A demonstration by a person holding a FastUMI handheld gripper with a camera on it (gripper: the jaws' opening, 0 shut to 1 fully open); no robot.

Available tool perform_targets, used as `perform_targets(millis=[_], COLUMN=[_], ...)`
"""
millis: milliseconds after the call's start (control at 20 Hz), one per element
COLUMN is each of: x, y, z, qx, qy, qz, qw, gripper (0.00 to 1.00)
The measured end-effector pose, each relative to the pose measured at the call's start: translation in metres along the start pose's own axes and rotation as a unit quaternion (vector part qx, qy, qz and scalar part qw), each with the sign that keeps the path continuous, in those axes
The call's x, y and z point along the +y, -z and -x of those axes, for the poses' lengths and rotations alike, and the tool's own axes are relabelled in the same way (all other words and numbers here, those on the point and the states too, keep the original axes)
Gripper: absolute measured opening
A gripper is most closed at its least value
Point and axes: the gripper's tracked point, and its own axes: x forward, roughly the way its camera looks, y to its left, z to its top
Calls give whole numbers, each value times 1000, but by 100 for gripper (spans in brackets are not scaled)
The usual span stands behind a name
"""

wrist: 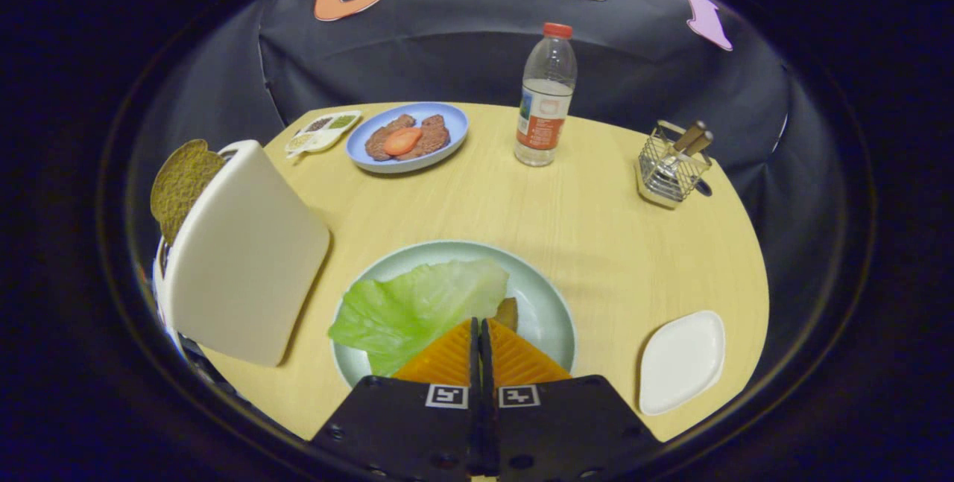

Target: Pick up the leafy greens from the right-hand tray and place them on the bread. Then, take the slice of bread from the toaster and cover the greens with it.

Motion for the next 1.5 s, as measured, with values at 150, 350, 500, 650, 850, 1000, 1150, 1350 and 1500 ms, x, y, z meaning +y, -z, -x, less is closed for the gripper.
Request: perform_targets(millis=[150,350,500,650,850,1000,1150,1350,1500], x=[-9,-18,-24,-25,-9,8,33,73,111], y=[8,7,-1,-12,-41,-60,-61,-74,-88], z=[-10,-1,20,56,122,172,202,219,216], qx=[11,-10,-41,-88,-176,-232,-236,-230,-227], qy=[5,9,32,57,73,87,81,59,43], qz=[-1,-1,-8,-13,-14,-18,-40,-51,-39], qw=[1000,1000,999,994,982,969,968,970,972], gripper=[0,7,32,63,92,96,96,96,96])
